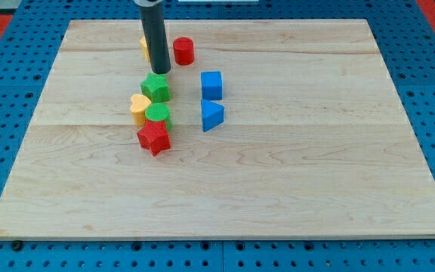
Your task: Touch the yellow hexagon
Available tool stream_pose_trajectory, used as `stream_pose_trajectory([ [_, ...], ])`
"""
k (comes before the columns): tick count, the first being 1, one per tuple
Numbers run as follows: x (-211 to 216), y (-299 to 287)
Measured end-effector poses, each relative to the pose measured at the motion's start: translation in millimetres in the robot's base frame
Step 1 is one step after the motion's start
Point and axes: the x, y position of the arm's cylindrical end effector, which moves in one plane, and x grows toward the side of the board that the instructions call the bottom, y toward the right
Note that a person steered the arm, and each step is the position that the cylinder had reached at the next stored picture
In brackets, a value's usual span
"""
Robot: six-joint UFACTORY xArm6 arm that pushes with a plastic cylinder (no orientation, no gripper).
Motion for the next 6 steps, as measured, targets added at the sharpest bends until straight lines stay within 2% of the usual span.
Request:
stream_pose_trajectory([
  [1,-23,77],
  [2,-72,114],
  [3,-116,106],
  [4,-116,32],
  [5,-141,-12],
  [6,-117,-32],
])
